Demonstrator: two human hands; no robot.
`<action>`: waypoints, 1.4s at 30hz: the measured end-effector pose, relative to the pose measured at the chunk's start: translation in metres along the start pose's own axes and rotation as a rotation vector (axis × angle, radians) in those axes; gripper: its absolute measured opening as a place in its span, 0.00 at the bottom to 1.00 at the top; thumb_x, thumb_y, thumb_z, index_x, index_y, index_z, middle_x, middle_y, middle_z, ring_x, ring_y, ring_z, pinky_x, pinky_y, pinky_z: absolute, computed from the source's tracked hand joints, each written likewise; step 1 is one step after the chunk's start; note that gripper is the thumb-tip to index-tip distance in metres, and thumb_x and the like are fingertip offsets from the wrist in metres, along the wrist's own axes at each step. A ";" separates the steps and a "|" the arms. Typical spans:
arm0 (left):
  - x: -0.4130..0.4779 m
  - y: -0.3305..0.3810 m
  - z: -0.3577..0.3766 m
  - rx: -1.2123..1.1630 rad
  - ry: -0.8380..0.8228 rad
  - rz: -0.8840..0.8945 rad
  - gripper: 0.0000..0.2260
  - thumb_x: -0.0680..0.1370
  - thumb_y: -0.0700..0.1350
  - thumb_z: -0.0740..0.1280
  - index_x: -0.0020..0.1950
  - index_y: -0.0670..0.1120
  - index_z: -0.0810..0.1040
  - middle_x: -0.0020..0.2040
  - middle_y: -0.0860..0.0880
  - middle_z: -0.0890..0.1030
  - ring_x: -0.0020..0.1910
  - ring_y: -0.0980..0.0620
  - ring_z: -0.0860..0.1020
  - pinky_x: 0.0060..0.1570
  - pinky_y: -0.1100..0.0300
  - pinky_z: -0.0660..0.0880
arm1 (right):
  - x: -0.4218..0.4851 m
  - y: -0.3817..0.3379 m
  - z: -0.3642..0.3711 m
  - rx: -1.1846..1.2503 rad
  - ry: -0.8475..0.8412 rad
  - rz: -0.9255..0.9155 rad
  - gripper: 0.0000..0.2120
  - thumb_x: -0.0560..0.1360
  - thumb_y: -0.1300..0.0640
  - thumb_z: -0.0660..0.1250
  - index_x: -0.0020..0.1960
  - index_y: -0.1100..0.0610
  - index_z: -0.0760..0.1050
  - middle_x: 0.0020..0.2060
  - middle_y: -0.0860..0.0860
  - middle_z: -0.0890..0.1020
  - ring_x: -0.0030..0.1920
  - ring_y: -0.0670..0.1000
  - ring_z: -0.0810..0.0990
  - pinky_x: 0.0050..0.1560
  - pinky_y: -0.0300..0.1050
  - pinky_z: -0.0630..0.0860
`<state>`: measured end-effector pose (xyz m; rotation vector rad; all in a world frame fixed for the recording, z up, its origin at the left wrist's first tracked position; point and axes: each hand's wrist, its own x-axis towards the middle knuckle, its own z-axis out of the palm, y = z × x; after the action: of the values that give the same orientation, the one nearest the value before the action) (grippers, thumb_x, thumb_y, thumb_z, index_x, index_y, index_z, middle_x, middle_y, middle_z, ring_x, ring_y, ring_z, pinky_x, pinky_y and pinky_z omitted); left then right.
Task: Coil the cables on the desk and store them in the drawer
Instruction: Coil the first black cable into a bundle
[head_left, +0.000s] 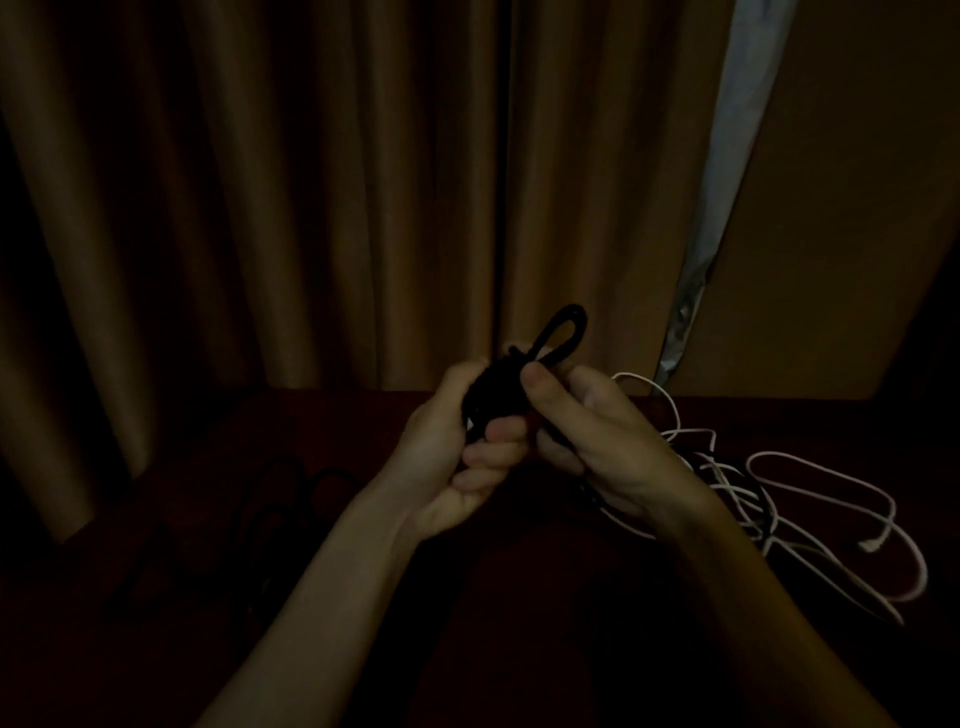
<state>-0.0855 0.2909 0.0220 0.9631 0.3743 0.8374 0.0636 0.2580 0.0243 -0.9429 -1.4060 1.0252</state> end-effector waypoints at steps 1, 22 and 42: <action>-0.001 0.001 0.000 -0.083 -0.084 -0.047 0.15 0.78 0.56 0.63 0.49 0.45 0.82 0.28 0.51 0.68 0.19 0.60 0.63 0.16 0.69 0.51 | -0.001 0.001 0.002 0.038 -0.055 -0.012 0.28 0.75 0.39 0.67 0.68 0.53 0.74 0.30 0.42 0.78 0.25 0.42 0.69 0.25 0.34 0.62; -0.006 -0.007 -0.006 1.250 0.091 0.511 0.12 0.84 0.39 0.58 0.62 0.53 0.73 0.39 0.53 0.81 0.35 0.59 0.78 0.34 0.66 0.71 | 0.004 0.017 0.010 -0.353 0.486 -0.293 0.26 0.77 0.45 0.71 0.26 0.52 0.64 0.19 0.42 0.66 0.23 0.42 0.64 0.26 0.37 0.61; 0.007 -0.014 -0.006 0.562 0.316 0.374 0.18 0.85 0.48 0.54 0.47 0.41 0.80 0.27 0.51 0.73 0.27 0.55 0.70 0.27 0.63 0.65 | 0.001 0.009 -0.004 -0.194 0.059 -0.119 0.14 0.81 0.50 0.67 0.41 0.58 0.73 0.24 0.42 0.75 0.24 0.40 0.70 0.29 0.33 0.65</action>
<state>-0.0787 0.2951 0.0077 1.4530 0.7420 1.2676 0.0673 0.2620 0.0157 -1.0086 -1.5130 0.7771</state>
